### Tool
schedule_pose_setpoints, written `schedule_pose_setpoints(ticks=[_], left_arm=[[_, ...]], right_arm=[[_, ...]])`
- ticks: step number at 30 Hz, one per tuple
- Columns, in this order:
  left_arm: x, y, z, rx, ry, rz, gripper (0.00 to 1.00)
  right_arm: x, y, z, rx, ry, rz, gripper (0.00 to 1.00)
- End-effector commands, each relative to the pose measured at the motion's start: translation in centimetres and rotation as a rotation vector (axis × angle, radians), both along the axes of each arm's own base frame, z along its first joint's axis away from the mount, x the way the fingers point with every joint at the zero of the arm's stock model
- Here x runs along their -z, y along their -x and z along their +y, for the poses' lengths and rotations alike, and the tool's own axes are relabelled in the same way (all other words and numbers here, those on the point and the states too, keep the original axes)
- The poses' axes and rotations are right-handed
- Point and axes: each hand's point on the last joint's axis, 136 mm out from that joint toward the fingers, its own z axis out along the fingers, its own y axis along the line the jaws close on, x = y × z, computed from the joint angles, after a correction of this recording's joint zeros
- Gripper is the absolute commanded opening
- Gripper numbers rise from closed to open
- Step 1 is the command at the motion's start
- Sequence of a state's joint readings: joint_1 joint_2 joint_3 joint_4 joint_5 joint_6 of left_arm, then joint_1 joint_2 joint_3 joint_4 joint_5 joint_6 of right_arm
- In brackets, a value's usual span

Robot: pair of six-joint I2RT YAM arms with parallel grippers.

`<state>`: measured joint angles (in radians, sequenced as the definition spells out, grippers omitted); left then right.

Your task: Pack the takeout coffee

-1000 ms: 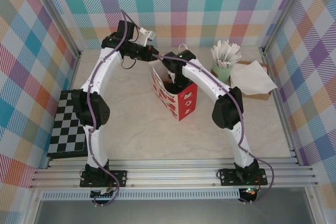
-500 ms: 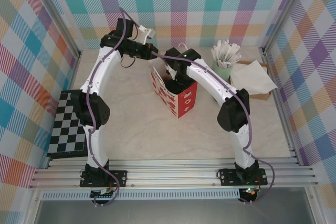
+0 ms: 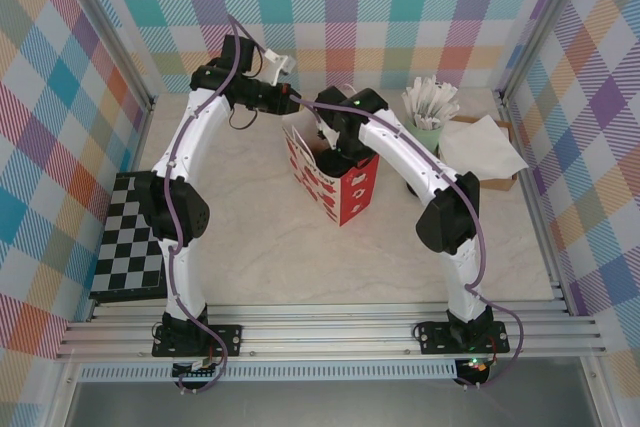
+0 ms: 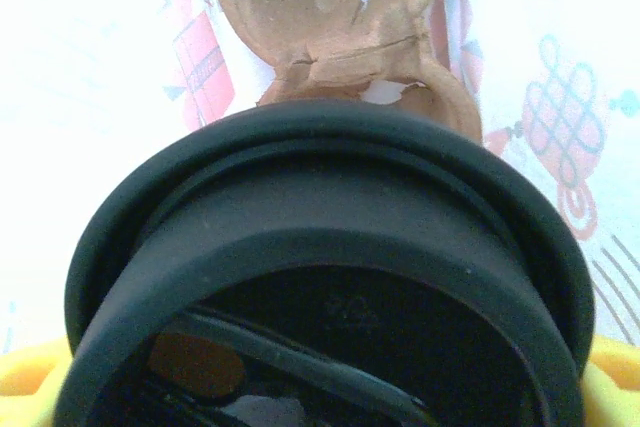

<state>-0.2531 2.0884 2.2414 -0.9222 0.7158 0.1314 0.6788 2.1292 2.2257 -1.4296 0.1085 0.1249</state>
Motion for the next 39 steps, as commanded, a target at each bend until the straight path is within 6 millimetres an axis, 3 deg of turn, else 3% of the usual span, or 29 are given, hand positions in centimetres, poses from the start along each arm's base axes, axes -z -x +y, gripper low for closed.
schedule_pose_setpoints(ticks=[1,13,22,28,39], left_arm=[[-0.1,0.2,-0.3,0.025,0.005,0.002,0.0],[-0.2,0.7,-0.3,0.036,0.006,0.01,0.0],[-0.2,0.8,-0.3,0.035,0.004,0.008,0.0],[-0.4,0.8,-0.3,0.037,0.01,0.002,0.0],[-0.5,0.8,-0.2,0.037,0.012,0.003,0.0]], right_arm=[[-0.1,0.8,-1.1,0.034,0.046,0.029,0.57],[1.7,1.3,-1.3,0.049,0.06,0.085,0.57],[0.7,1.4,-2.4,0.063,0.083,0.046,0.57],[2.4,1.5,-3.7,0.074,0.138,0.062,0.57],[4.2,1.1,-3.2,0.061,0.121,0.07,0.57]])
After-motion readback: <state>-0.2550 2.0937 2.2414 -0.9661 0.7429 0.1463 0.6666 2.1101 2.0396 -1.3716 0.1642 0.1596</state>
